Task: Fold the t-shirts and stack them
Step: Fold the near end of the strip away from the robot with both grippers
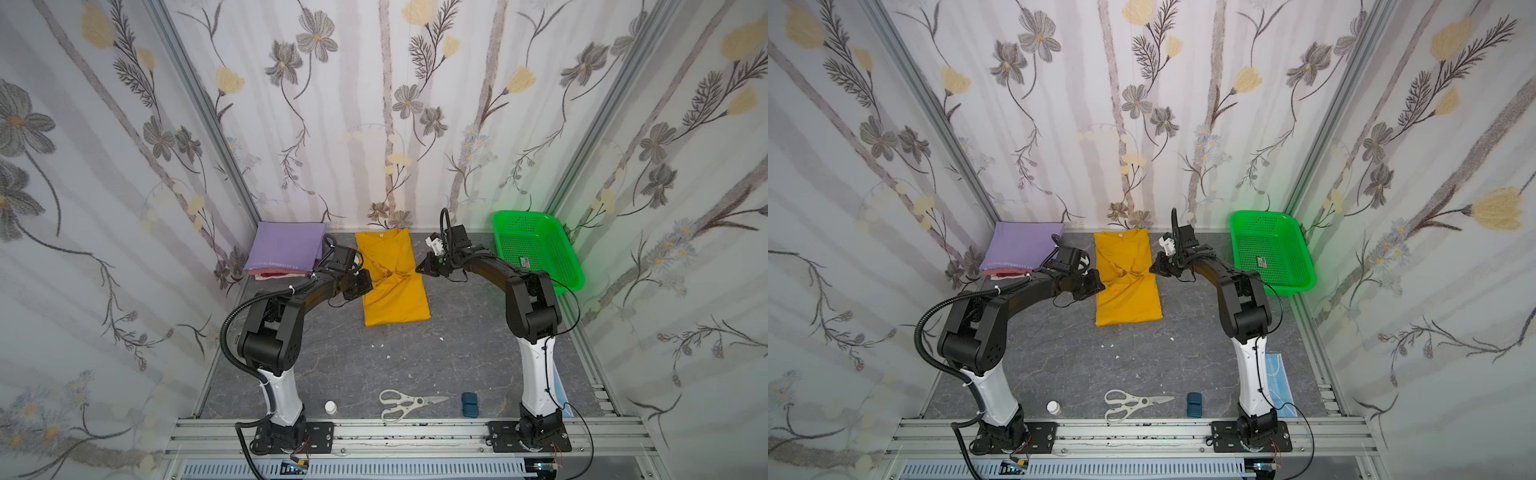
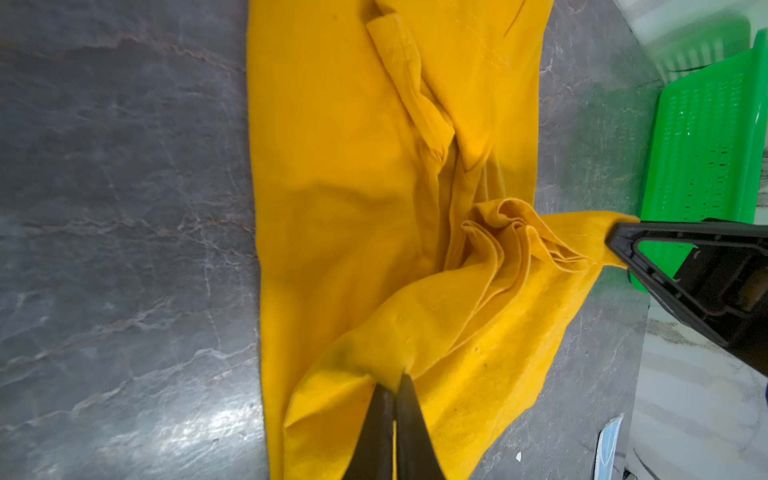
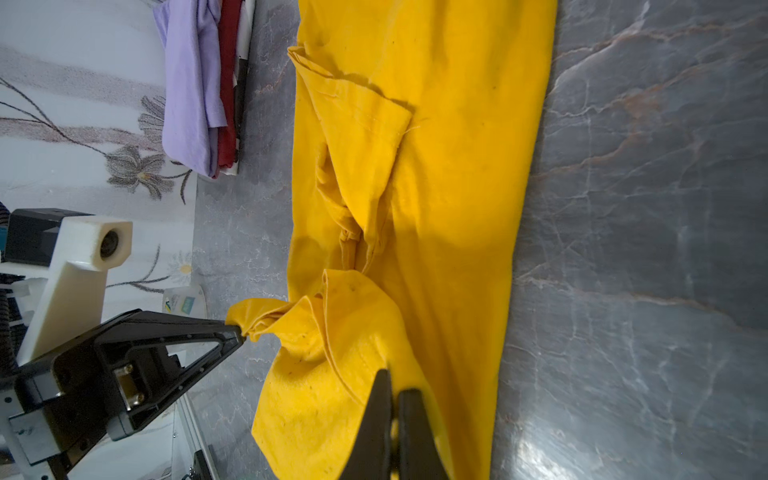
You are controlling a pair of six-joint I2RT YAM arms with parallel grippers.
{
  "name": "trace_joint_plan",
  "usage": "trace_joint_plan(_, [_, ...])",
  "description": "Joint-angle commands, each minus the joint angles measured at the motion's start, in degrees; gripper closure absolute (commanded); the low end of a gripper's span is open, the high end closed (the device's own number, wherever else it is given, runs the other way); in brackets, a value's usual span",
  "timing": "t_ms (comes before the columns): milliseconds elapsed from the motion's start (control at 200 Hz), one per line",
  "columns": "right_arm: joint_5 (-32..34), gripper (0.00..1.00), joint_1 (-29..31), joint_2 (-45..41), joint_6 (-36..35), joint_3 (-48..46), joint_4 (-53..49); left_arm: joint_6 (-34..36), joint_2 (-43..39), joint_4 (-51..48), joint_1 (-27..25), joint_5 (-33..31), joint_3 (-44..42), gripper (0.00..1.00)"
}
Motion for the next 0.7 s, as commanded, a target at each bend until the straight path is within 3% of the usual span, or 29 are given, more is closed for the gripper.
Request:
trace_joint_plan(0, [-2.0,1.00,-0.2,1.6,-1.3,2.3,-1.9,0.3,0.6,-0.8,0.6,0.1,0.9,1.00])
trace_joint_plan(335, [-3.0,1.00,-0.3,5.8,-1.0,8.5,-4.2,-0.1,2.4,-0.6,2.6,0.7,2.5,1.00])
trace_joint_plan(410, [-3.3,0.95,-0.3,6.7,-1.1,10.2,-5.0,0.0,2.7,-0.6,2.7,1.2,3.2,1.00])
trace_joint_plan(455, [-3.9,0.82,-0.3,7.2,-1.2,11.1,-5.4,0.0,3.2,-0.8,2.7,1.5,3.7,1.00])
trace_joint_plan(555, [-4.2,0.34,-0.3,7.1,-1.1,11.9,-5.4,-0.2,4.0,-0.6,2.8,1.7,4.3,1.00])
trace_joint_plan(605, [-3.6,0.22,-0.3,6.4,-1.3,11.9,-5.6,-0.5,4.4,-0.6,2.8,1.7,4.8,1.00])
trace_joint_plan(655, [-2.9,0.16,-0.3,5.5,-2.0,11.7,-6.0,-0.8,5.0,-0.8,3.0,1.9,5.6,0.92])
trace_joint_plan(695, [-2.5,0.13,-0.3,4.7,-2.9,11.6,-6.7,-1.3,5.0,-0.2,3.2,2.3,5.9,0.70])
